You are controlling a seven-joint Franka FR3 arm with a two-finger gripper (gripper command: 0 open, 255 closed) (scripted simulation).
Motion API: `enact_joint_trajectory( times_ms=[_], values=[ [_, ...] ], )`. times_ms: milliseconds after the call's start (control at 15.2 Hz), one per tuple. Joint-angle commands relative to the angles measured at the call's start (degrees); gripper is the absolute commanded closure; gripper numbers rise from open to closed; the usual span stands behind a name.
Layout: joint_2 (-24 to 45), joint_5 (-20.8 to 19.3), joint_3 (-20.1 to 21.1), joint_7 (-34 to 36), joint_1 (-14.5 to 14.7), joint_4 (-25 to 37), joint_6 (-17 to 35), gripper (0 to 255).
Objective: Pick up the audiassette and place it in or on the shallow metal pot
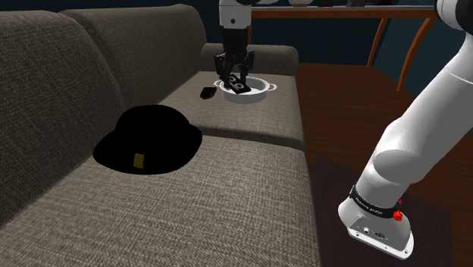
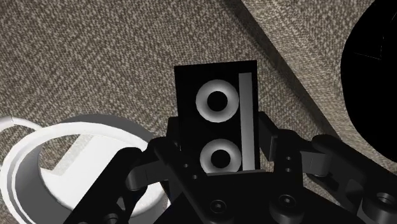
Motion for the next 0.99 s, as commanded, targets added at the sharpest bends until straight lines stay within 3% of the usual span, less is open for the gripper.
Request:
enact_joint_trajectory(
  times_ms=[0,858,924],
  values=[
    [1.61,-0.66,-1.55,-2.61,-1.18,1.75,-0.29,255],
    [16.53,-3.38,-9.02,-16.36,-7.94,19.39,-3.51,255],
    [16.37,-3.36,-9.02,-16.38,-7.96,18.42,-2.69,255]
  ],
)
